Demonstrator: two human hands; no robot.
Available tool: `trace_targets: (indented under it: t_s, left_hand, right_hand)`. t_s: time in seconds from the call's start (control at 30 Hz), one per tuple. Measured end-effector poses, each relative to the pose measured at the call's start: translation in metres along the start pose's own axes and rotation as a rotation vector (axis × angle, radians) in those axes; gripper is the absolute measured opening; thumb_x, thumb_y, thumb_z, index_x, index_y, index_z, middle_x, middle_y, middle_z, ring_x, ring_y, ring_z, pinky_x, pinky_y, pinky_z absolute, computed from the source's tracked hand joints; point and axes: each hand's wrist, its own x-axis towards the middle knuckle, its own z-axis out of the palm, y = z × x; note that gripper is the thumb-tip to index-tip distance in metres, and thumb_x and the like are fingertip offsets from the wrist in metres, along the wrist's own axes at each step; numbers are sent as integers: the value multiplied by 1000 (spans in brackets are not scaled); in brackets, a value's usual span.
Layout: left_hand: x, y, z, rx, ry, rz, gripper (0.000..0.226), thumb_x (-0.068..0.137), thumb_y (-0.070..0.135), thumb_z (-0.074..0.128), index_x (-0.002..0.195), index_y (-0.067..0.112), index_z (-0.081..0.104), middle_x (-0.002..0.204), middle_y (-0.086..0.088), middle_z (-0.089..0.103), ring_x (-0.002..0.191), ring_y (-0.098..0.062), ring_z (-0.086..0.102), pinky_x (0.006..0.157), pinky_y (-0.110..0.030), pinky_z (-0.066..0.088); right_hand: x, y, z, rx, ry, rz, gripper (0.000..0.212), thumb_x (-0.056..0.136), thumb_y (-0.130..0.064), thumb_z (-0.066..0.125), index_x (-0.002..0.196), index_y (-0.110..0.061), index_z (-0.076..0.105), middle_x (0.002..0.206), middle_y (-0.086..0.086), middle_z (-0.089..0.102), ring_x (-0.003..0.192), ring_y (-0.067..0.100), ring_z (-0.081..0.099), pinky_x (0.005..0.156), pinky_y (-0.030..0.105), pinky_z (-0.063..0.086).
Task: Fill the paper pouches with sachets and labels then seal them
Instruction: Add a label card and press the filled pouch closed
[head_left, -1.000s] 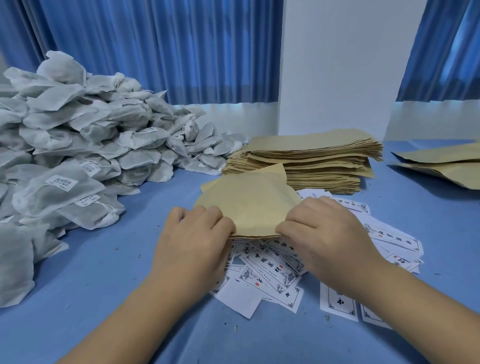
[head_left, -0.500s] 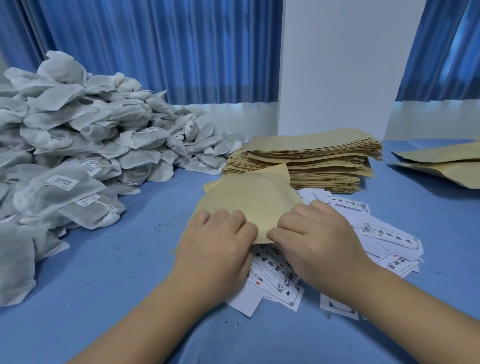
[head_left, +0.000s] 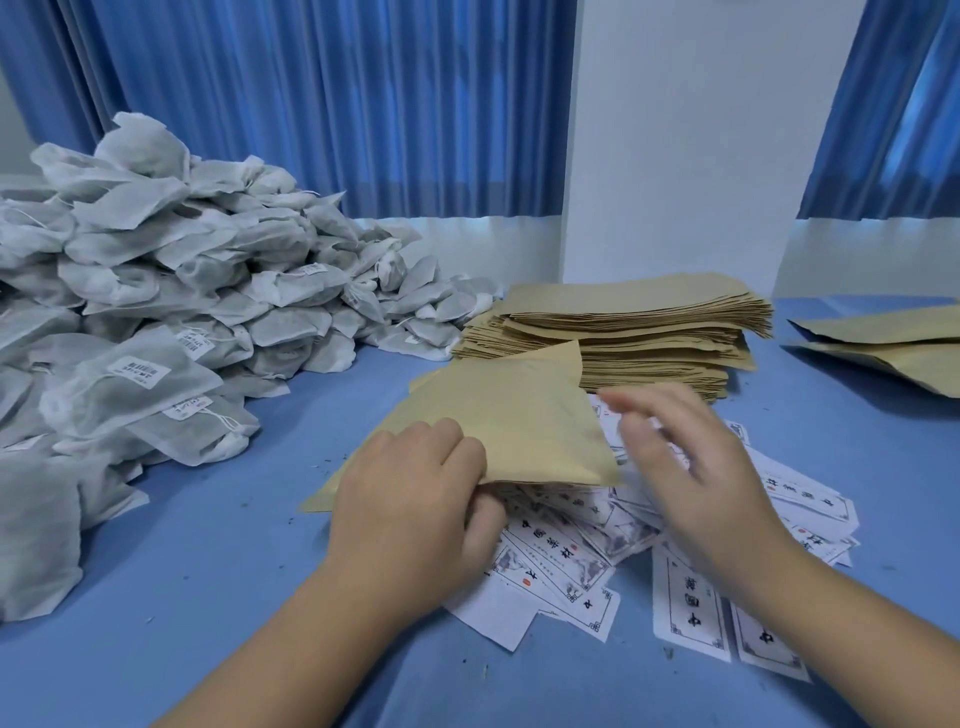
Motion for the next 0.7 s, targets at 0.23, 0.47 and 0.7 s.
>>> trace_targets:
  t_s: [0.23, 0.47, 0.7]
  left_hand:
    - [0, -1, 1, -19, 1, 169, 19, 81, 20, 50, 72, 13, 66, 69, -3, 55, 53, -26, 48, 42, -33, 39]
    - [-3, -12, 9, 6, -45, 273, 26, 51, 2, 77, 71, 15, 68, 67, 1, 56, 53, -22, 46, 42, -27, 27]
    - [-5, -20, 5, -47, 19, 279, 11, 67, 6, 64, 75, 11, 67, 72, -2, 57, 57, -25, 50, 43, -32, 38]
  right_hand:
    - [8, 9, 6, 946, -339, 778, 56, 80, -45, 60, 122, -8, 57, 94, 16, 70, 79, 30, 68, 63, 36, 57]
    - [3, 11, 12, 979, -537, 630, 60, 79, 5, 53, 132, -23, 52, 116, 23, 66, 94, 47, 66, 75, 40, 58]
    - [-2, -5, 3, 952, -473, 394, 72, 78, 9, 52, 129, -42, 54, 124, 2, 64, 93, 20, 67, 69, 29, 56]
